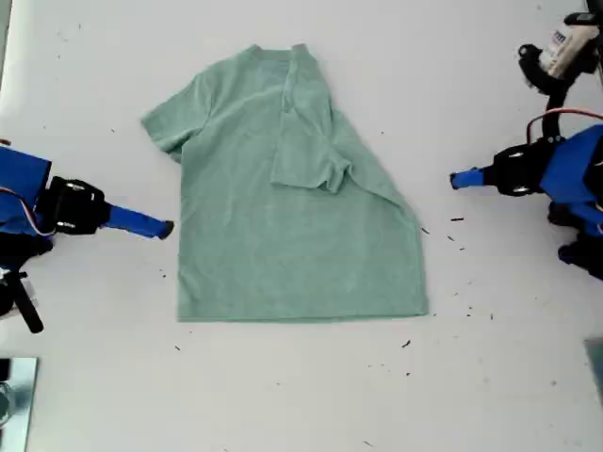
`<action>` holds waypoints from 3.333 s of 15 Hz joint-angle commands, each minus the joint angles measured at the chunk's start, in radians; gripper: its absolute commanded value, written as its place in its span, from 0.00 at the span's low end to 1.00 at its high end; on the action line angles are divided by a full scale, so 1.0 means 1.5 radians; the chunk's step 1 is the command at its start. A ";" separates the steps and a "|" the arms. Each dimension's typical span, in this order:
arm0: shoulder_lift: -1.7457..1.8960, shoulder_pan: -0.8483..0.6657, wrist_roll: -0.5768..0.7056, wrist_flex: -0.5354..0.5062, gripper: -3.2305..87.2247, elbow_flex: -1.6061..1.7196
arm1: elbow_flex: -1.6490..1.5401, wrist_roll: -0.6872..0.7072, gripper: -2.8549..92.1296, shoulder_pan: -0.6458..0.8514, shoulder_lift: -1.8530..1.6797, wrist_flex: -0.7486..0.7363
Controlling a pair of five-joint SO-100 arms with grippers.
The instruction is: Fold t shirt
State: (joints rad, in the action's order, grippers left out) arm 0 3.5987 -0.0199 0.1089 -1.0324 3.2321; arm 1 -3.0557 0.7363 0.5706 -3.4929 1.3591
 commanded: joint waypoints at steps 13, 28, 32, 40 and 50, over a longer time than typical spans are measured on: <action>-0.411 0.012 -0.188 -0.037 0.03 -0.348 | -0.024 -0.510 0.06 -0.288 -0.007 -0.013; -0.964 -0.547 0.255 -0.335 0.28 -0.927 | -0.027 -0.497 0.06 -0.306 -0.007 -0.014; -1.005 -0.607 0.278 -0.207 0.27 -0.796 | -0.027 -0.506 0.06 -0.322 -0.007 -0.007; -1.270 -0.580 0.278 0.036 0.26 -0.646 | -0.026 -0.502 0.06 -0.330 -0.007 -0.001; -1.108 -0.538 0.298 -0.109 0.03 -0.859 | -0.026 -0.485 0.06 -0.311 -0.007 0.000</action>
State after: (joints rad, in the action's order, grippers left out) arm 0 1.8745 -0.8360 0.5354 -1.1336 2.0770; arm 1 -3.0603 -0.0015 0.0936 -3.4929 1.3499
